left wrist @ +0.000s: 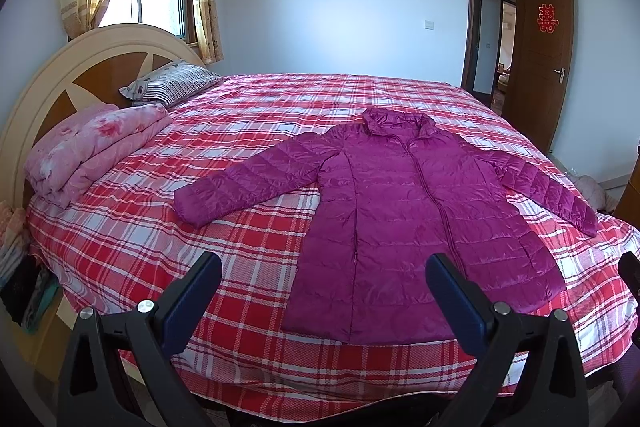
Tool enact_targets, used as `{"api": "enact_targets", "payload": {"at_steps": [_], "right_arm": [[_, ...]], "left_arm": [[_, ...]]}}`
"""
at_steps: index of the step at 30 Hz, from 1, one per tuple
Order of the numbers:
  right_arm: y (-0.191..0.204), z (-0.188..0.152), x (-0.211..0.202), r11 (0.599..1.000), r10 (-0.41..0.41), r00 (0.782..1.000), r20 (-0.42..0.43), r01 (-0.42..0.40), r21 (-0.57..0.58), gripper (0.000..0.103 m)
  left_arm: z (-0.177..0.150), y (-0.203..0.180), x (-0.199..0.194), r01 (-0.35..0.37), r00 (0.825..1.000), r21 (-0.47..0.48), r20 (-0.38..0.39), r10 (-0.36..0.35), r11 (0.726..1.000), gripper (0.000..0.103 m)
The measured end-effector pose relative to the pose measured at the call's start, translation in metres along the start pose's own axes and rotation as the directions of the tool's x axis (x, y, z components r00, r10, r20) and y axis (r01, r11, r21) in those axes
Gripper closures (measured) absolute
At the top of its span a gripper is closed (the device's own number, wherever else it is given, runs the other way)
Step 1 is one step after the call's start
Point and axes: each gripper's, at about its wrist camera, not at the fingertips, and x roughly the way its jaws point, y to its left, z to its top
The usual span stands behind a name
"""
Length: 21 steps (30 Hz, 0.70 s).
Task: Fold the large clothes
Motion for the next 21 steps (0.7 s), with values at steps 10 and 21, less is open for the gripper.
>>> {"api": "enact_targets", "payload": {"at_steps": [10,21], "right_arm": [[0.0000,-0.0014,0.0013,1.000,0.001,1.000,-0.004,-0.001,-0.001,0.000],[0.0027,-0.0021,0.0029,1.000,0.011,1.000,-0.009,-0.011,-0.001,0.000]], "left_arm": [[0.0027,0.0040,0.0014,-0.002,1.000,-0.012,0.000,0.002,1.000,0.001],[0.0040,0.0048,0.0013,-0.004,1.000,-0.014,0.000,0.004,1.000,0.001]]}}
